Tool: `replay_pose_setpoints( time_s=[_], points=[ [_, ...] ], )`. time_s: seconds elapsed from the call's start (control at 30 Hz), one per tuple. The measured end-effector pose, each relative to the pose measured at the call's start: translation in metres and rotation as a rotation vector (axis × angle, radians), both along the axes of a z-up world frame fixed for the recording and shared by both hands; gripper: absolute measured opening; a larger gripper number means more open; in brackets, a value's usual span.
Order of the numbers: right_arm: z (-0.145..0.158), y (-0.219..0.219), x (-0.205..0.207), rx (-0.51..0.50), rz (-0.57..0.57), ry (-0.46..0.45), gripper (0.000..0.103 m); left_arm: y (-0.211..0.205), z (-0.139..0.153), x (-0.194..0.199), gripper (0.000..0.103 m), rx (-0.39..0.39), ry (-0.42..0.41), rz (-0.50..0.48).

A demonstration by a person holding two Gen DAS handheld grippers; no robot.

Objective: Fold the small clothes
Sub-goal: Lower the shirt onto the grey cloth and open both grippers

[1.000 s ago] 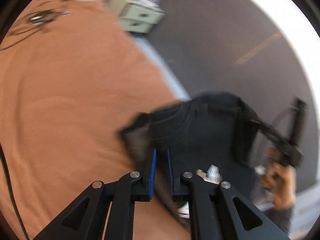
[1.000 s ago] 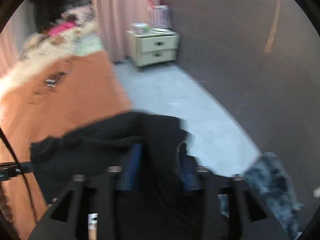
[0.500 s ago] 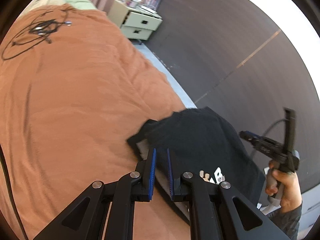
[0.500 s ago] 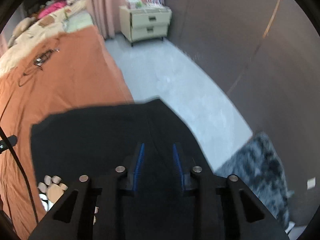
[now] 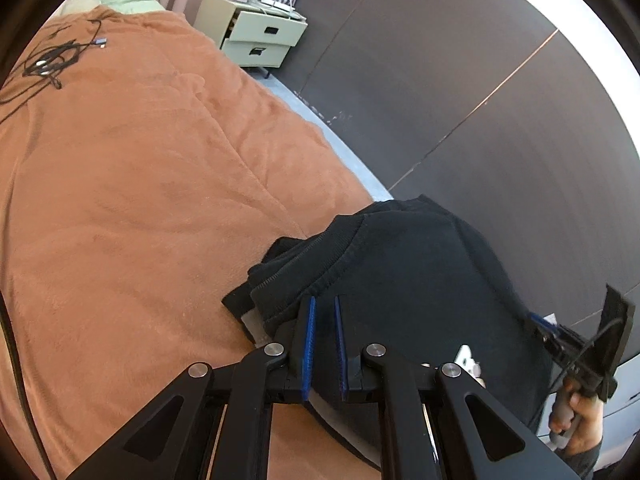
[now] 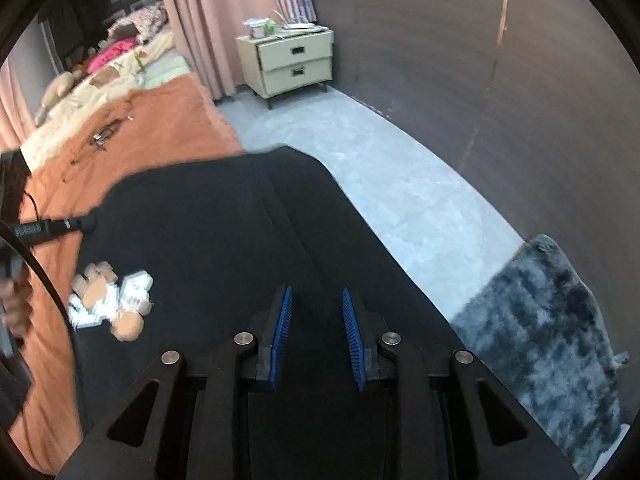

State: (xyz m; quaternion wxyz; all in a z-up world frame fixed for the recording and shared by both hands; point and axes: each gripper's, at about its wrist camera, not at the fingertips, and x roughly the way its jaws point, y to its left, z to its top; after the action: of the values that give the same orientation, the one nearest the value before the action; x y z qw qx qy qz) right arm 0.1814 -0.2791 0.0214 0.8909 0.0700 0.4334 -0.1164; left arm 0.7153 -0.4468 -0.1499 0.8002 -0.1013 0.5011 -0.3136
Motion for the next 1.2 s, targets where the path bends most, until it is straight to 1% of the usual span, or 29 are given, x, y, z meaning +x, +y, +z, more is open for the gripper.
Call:
replay_pose_setpoints(
  time_s=[0.03,0.1,0.13,0.23,0.33,0.47,0.5,0.53,0.57,0.6,0.77,0.8,0.83,0.87,0.9,0.97,1.03,1.1,1.13,1.17,1.2],
  points=[
    [-0.005,-0.002,-0.001,-0.006,-0.010,0.008,0.024,-0.001,-0.002,0.000,0.010,0.003,0.003,0.001],
    [-0.009,-0.008,-0.008,-0.034,-0.057,0.020,0.021,-0.002,-0.007,0.002,0.007,0.017,0.009,0.007],
    [-0.008,-0.010,-0.012,-0.038,-0.071,0.017,0.021,-0.004,-0.007,0.001,0.004,0.041,-0.009,0.002],
    [-0.004,-0.017,-0.019,-0.055,-0.129,0.017,0.021,-0.007,-0.001,-0.006,0.004,0.096,-0.050,-0.024],
    [0.005,-0.021,-0.025,-0.043,-0.152,0.013,0.021,-0.003,0.007,-0.014,0.004,0.123,-0.042,-0.025],
    [0.015,-0.009,-0.032,-0.056,-0.164,0.017,0.021,0.002,0.017,-0.030,0.004,0.161,-0.051,-0.013],
    [0.020,-0.005,-0.037,-0.051,-0.160,0.007,0.021,0.003,0.019,-0.036,0.004,0.161,-0.044,-0.015],
    [0.018,0.003,-0.037,-0.039,-0.147,-0.012,0.021,0.006,0.022,-0.040,0.004,0.158,-0.041,-0.017],
    [0.023,0.006,-0.044,-0.024,-0.141,-0.028,0.024,0.007,0.026,-0.048,0.004,0.157,-0.041,-0.020],
    [0.023,0.011,-0.049,-0.018,-0.140,-0.032,0.024,0.010,0.031,-0.056,0.004,0.159,-0.047,-0.022],
    [0.037,0.028,-0.092,0.005,-0.129,-0.061,0.025,0.022,0.055,-0.098,0.005,0.157,-0.065,-0.038],
    [0.040,0.030,-0.100,0.005,-0.130,-0.068,0.033,0.025,0.060,-0.106,0.006,0.159,-0.073,-0.038],
    [0.044,0.034,-0.109,0.004,-0.130,-0.080,0.039,0.027,0.066,-0.115,0.008,0.163,-0.081,-0.041],
    [0.047,0.039,-0.117,0.002,-0.129,-0.091,0.053,0.028,0.070,-0.120,0.016,0.166,-0.085,-0.045],
    [0.051,0.043,-0.125,-0.001,-0.128,-0.104,0.061,0.031,0.075,-0.127,0.021,0.168,-0.091,-0.050],
    [0.059,0.052,-0.142,0.002,-0.117,-0.125,0.061,0.039,0.087,-0.146,0.046,0.171,-0.117,-0.045],
    [0.061,0.061,-0.157,-0.001,-0.110,-0.139,0.064,0.051,0.101,-0.166,0.056,0.168,-0.147,-0.029],
    [0.062,0.071,-0.171,-0.005,-0.097,-0.157,0.078,0.061,0.112,-0.183,0.061,0.162,-0.165,-0.029],
    [0.063,0.074,-0.176,-0.002,-0.086,-0.164,0.079,0.066,0.117,-0.191,0.065,0.161,-0.174,-0.031],
    [0.065,0.079,-0.184,0.001,-0.075,-0.171,0.079,0.071,0.122,-0.200,0.073,0.162,-0.187,-0.032],
    [0.062,0.083,-0.189,0.002,-0.073,-0.174,0.081,0.076,0.127,-0.209,0.078,0.162,-0.203,-0.031]
  ],
)
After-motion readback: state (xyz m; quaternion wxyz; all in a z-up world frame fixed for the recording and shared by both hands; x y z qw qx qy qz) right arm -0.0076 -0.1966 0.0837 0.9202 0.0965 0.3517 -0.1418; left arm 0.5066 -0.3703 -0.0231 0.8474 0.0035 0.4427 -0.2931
